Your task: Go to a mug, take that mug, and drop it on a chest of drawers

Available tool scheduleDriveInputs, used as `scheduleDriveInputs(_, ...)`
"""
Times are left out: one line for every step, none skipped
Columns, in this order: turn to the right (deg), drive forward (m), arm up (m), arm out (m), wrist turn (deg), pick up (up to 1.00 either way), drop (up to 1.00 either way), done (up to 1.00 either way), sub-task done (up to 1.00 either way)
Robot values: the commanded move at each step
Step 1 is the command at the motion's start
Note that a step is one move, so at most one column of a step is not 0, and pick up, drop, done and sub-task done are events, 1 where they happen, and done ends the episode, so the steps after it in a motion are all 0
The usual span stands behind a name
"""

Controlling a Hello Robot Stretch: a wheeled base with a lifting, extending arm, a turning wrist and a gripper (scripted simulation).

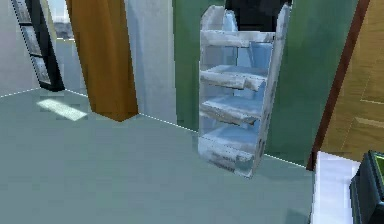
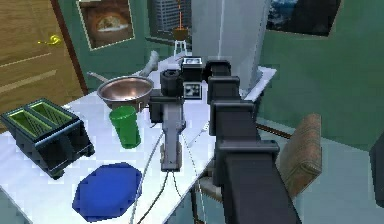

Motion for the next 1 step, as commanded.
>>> scheduleDriveInputs(0.0, 0.0, 0.0, 0.0, 45.0, 0.0, 0.0, 0.0, 0.0)
